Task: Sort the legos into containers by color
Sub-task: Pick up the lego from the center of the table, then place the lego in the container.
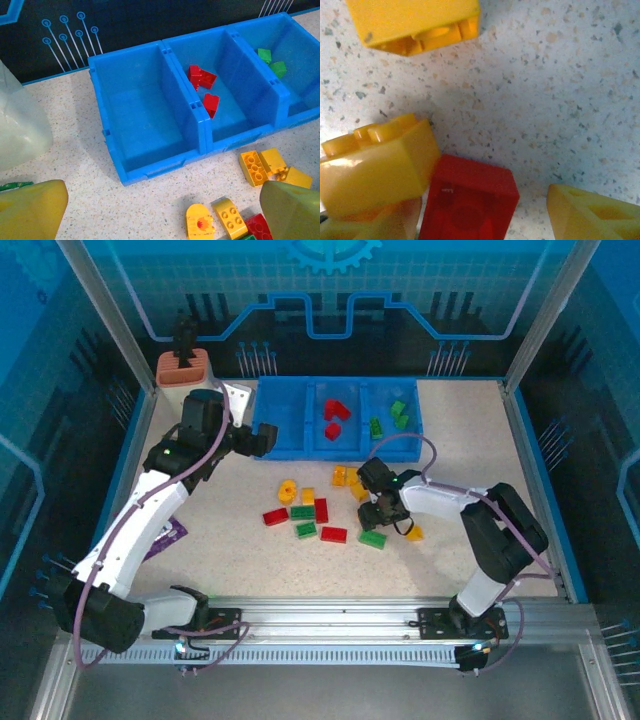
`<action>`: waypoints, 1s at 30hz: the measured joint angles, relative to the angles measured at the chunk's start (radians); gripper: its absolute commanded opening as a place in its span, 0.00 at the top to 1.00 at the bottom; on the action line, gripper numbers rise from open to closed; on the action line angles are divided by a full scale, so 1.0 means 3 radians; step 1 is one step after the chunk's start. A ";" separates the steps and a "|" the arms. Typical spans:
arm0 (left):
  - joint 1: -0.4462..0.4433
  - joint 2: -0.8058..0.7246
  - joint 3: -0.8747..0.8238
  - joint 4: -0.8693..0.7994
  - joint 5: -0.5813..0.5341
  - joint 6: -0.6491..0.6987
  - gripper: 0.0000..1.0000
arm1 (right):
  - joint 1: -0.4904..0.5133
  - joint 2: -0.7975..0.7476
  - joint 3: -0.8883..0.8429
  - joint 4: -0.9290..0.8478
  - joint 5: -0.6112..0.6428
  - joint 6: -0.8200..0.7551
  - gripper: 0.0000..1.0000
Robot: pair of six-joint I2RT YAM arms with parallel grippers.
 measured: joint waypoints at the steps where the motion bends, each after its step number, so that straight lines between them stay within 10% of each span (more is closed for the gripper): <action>1: 0.0000 0.0001 -0.0003 0.0008 -0.0005 0.0000 0.01 | 0.0000 0.0028 0.0027 0.0025 0.0001 -0.0003 0.36; 18: 0.0000 -0.0005 -0.0050 0.0070 -0.0009 -0.0001 0.01 | 0.0001 0.0120 0.0243 -0.0104 -0.0061 -0.0228 0.66; 30: 0.0000 -0.0006 -0.0051 0.0018 -0.0022 0.0010 0.01 | -0.0134 0.0483 0.2403 -0.0299 -0.0001 -0.0722 0.66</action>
